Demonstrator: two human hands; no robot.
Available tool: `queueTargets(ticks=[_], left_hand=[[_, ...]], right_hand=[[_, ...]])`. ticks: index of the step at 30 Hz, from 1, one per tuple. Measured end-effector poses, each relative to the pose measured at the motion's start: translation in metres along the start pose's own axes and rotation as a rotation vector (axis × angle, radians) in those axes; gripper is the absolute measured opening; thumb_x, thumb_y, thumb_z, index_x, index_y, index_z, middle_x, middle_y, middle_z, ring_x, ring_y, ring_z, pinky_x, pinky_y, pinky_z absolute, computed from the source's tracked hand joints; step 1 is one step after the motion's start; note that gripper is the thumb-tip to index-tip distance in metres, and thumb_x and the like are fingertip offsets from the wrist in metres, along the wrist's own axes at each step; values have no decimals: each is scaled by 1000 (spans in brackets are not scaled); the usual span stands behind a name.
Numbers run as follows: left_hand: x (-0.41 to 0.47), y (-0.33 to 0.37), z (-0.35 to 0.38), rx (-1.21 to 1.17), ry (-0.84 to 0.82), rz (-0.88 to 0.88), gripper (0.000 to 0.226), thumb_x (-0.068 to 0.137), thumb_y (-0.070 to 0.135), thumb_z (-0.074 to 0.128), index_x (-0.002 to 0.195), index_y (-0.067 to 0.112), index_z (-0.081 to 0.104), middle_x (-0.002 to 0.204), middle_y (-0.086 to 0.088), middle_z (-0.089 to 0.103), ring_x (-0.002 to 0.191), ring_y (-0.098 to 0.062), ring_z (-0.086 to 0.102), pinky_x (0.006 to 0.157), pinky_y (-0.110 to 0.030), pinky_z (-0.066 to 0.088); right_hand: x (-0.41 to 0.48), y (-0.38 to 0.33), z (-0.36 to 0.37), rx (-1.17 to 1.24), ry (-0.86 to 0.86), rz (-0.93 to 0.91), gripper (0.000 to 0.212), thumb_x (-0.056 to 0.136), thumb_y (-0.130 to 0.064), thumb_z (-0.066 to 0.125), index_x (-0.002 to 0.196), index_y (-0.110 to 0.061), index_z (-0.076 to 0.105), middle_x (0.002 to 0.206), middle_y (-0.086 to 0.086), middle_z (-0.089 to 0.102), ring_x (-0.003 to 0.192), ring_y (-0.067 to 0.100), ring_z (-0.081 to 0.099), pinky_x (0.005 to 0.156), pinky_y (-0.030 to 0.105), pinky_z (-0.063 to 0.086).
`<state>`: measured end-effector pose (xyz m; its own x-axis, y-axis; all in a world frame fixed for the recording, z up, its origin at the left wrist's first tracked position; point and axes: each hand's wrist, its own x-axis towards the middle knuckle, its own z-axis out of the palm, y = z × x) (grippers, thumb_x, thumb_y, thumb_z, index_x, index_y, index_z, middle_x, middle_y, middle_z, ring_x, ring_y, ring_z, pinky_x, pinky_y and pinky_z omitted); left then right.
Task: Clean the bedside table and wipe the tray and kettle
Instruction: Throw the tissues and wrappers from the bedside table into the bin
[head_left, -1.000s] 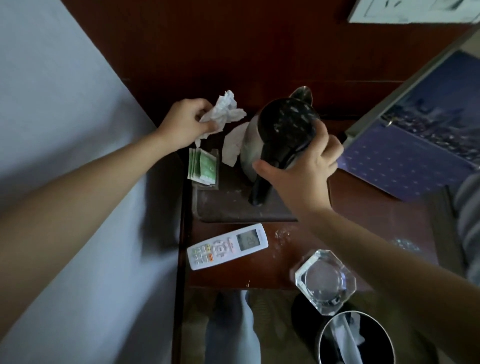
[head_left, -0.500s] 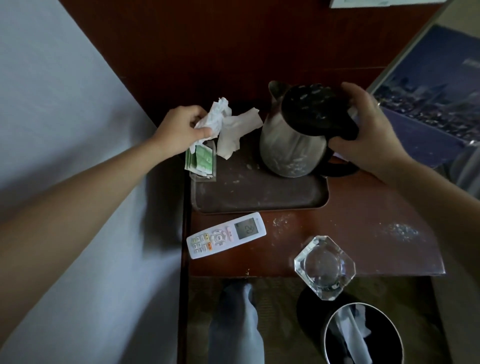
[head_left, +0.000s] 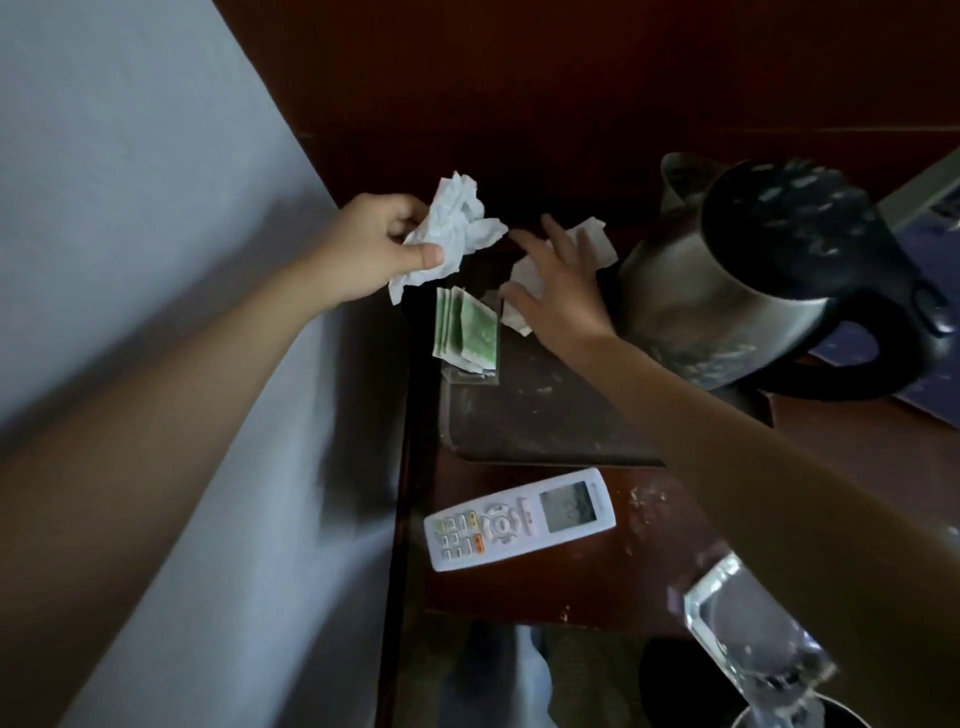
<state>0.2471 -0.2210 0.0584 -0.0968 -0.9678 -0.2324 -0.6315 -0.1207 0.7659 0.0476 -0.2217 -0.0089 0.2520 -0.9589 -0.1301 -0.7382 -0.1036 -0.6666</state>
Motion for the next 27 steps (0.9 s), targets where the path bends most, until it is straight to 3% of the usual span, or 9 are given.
queueTargets(ticks=[3,6,8,11,16,20,24,27], left_hand=[[1,-7,5,-25,11,-7,24,85,8,66,108,14,60,101,1,64,88,-7,62,80,-24,49],[-1,-8,7,-49,24,-16,20,86,8,66,102,16,59,93,8,64,84,0,60,76,-18,49],[-2,-7,8,-32,23,-14,20,86,7,65,103,14,59,88,12,63,74,8,60,69,-9,48],[-7,-4,8,-28,17,-9,22,85,5,66,105,13,58,87,13,62,67,16,60,66,-5,47],[-22,10,9,-31,33,-6,27,85,5,65,111,8,59,94,7,63,70,17,61,70,-7,49],[-48,29,20,-39,22,-2,25,85,2,64,106,11,55,89,12,61,67,17,60,65,-5,48],[-89,57,47,-26,-18,-6,28,83,4,67,107,15,56,91,14,62,71,14,62,71,-11,51],[-133,83,79,-35,-60,-10,35,82,4,68,110,21,54,90,12,65,73,4,65,72,-16,52]], right_hand=[[12,15,12,-212,-31,62,57,92,-26,53,143,-32,29,158,1,3,141,41,-9,115,50,5],[8,23,19,-140,-32,-18,41,88,-16,59,128,-19,53,153,7,22,141,32,9,115,40,14],[5,25,21,-58,43,-12,19,86,-6,58,104,-8,64,130,13,48,123,31,35,102,34,31],[-2,28,20,-62,64,-9,15,84,2,49,86,-6,62,96,14,59,98,31,50,79,33,40],[-41,22,7,103,92,-47,25,77,11,49,93,-5,60,87,13,62,81,26,56,71,34,45],[-87,17,-25,238,122,-29,30,76,11,58,99,-8,65,81,3,59,72,10,52,64,8,40],[-139,21,-61,322,118,-59,29,74,10,61,93,-11,67,72,-11,55,66,-7,51,66,6,40],[-191,32,-89,338,84,-76,23,75,9,63,88,-9,68,76,-15,56,67,-10,52,66,6,41]])
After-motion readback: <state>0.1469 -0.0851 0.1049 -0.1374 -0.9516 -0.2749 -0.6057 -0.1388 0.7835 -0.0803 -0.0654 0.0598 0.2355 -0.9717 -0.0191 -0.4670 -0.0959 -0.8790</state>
